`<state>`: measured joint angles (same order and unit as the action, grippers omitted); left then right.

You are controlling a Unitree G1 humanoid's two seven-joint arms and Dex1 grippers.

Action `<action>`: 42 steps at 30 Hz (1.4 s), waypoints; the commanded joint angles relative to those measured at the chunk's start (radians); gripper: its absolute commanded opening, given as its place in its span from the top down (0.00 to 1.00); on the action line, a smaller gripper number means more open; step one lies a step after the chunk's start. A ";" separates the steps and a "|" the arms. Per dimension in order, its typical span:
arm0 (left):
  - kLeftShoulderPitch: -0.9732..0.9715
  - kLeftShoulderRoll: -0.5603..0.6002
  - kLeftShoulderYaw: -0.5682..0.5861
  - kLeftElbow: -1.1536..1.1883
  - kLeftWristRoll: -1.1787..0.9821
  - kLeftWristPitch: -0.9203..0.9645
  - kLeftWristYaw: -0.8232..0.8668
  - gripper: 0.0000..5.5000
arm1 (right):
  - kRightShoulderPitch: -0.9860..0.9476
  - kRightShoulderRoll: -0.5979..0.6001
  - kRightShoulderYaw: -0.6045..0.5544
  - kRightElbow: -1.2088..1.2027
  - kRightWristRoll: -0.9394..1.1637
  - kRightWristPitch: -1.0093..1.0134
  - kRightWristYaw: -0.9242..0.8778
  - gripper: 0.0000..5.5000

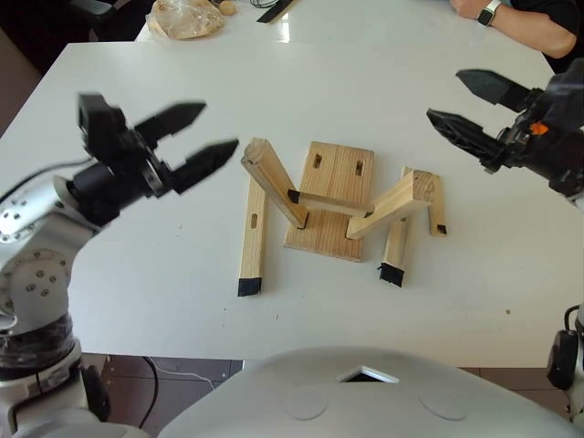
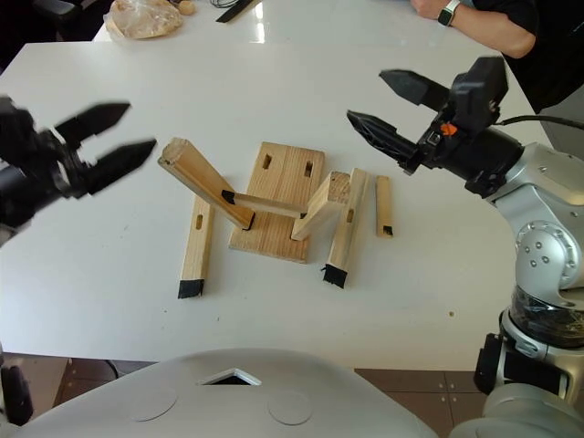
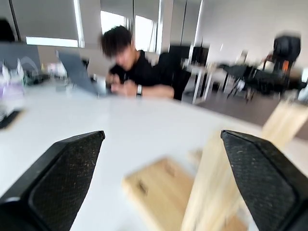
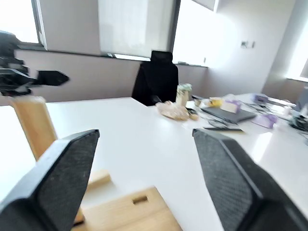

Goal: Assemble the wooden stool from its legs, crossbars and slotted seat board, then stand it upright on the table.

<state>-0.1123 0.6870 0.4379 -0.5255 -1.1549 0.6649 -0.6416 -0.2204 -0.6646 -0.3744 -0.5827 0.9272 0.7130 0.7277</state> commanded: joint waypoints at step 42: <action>0.252 -0.320 -0.464 0.355 0.897 -0.661 0.275 0.19 | 0.327 0.232 0.494 0.294 -0.700 -0.410 -0.388 0.35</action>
<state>0.1308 0.4014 -0.0136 -0.1841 -0.2072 0.0082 -0.3170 0.0672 -0.4109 0.0814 -0.3234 0.2646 0.3383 0.2884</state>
